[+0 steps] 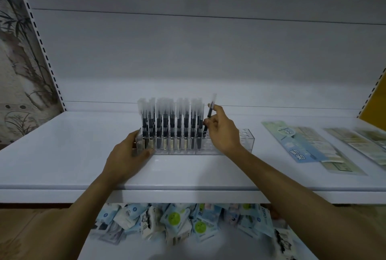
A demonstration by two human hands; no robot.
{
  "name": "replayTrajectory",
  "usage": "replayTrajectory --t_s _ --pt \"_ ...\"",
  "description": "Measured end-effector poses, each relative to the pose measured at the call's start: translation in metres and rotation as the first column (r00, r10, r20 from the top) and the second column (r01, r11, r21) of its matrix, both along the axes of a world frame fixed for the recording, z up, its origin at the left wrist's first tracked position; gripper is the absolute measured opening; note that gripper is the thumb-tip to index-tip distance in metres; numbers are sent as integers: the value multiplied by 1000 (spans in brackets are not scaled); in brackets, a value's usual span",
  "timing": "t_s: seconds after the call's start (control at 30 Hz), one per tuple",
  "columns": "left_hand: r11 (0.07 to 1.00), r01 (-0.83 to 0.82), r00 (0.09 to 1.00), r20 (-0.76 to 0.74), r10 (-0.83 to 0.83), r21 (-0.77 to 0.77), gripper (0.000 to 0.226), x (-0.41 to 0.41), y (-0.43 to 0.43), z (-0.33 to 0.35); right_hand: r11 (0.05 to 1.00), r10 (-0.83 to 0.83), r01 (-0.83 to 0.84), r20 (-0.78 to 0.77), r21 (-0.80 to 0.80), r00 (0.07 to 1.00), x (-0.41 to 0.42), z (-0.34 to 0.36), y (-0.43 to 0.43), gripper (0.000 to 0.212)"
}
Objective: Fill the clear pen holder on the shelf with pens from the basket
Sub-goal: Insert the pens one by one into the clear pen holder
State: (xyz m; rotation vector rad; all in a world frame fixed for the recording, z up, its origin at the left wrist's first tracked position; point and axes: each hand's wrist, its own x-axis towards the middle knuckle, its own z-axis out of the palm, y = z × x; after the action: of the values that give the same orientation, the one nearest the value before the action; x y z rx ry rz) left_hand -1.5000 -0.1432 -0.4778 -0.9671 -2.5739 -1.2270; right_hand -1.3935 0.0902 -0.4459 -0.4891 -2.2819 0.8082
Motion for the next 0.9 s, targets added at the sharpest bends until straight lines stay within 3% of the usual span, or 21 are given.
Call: replayTrajectory --t_s 0.23,0.47,0.9 --pt "1000 2 1000 0 -2 -2 58 0 0 0 991 -30 24 41 132 999 1 -2 -4 42" --pt "1000 21 1000 9 -21 3 58 -3 -1 -4 991 -63 56 62 118 996 -1 -5 -1 21" --pt "1000 13 1000 5 -13 -23 57 3 -2 2 999 -11 7 98 48 995 2 1 1 16"
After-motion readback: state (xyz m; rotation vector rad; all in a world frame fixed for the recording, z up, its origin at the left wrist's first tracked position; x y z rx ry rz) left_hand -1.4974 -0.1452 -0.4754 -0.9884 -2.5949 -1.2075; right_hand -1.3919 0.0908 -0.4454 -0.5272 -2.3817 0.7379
